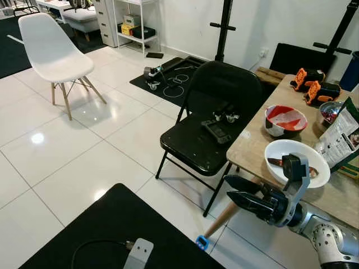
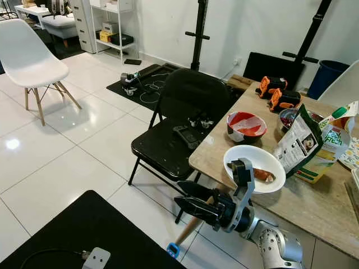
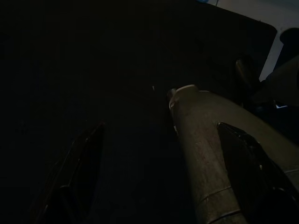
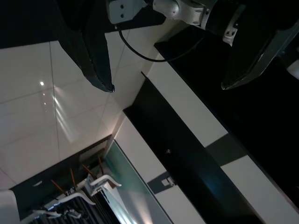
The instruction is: Restocking fridge
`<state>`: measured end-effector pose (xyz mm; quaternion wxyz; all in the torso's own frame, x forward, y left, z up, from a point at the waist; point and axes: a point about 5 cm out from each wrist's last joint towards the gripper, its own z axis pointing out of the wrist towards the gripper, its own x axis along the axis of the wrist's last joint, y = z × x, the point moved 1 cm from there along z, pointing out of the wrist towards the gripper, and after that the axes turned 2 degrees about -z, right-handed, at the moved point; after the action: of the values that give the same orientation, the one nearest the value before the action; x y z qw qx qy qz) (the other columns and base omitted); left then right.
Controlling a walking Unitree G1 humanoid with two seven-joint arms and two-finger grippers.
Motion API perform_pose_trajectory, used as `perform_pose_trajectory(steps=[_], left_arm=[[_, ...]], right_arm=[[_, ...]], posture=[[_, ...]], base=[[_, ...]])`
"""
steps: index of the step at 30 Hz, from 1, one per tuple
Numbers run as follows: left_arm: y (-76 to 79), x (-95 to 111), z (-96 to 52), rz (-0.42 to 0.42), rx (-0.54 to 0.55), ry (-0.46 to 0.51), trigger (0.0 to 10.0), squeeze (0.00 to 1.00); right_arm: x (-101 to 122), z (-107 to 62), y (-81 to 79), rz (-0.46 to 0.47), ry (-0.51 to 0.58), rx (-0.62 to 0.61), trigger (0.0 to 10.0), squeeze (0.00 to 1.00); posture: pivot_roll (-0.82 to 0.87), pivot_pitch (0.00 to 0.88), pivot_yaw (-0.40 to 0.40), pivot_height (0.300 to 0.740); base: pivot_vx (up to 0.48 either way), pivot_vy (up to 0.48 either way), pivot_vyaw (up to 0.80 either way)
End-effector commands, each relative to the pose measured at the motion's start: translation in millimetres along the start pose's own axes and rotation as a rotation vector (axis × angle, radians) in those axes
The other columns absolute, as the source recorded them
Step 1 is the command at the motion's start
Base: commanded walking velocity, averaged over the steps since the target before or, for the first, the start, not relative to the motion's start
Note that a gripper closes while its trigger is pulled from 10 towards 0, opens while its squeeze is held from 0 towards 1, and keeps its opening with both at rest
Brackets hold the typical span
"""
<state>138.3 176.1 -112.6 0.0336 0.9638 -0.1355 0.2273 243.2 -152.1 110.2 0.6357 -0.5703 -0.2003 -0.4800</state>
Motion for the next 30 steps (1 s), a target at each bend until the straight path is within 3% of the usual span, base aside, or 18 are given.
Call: perform_pose_trajectory(steps=[1, 14, 23, 28, 29, 30], left_arm=[[1.9, -2, 0.1, -0.001, -0.007, -0.012, 10.0, 0.0], [5.4, -3, 0.5, -0.007, -0.016, -0.014, 10.0, 0.0], [6.1, -1, 1.2, -0.036, -0.002, -0.003, 10.0, 0.0], [5.9, -2, 0.9, -0.033, 0.0, -0.009, 10.0, 0.0], [6.1, -3, 0.8, -0.032, -0.001, -0.01, 10.0, 0.0], [6.1, -3, 0.8, -0.032, -0.001, -0.01, 10.0, 0.0]], right_arm=[[-4, 1.2, -0.1, -0.003, -0.016, -0.011, 10.0, 0.0], [4, 1.0, -3.1, -0.059, -0.06, -0.011, 10.0, 0.0], [8, 8.9, -7.7, -0.133, -0.131, 0.009, 10.0, 0.0], [18, 17.2, -11.4, -0.223, -0.139, 0.018, 10.0, 0.0], [29, 26.0, -14.1, -0.303, -0.134, 0.017, 10.0, 0.0], [29, 26.0, -14.1, -0.303, -0.134, 0.017, 10.0, 0.0]], posture=[[-0.05, 0.0, -0.032, 0.74], [-0.06, 0.0, -0.039, 0.74], [-0.06, 0.0, -0.047, 0.74], [-0.06, 0.0, -0.047, 0.74], [-0.06, 0.0, -0.047, 0.74], [-0.06, 0.0, -0.047, 0.74]], base=[[0.0, -0.472, 0.0], [0.0, -0.475, 0.0], [0.0, 0.0, 0.0], [0.0, 0.0, 0.0], [0.0, 0.0, 0.0], [0.0, 0.0, 0.0]])
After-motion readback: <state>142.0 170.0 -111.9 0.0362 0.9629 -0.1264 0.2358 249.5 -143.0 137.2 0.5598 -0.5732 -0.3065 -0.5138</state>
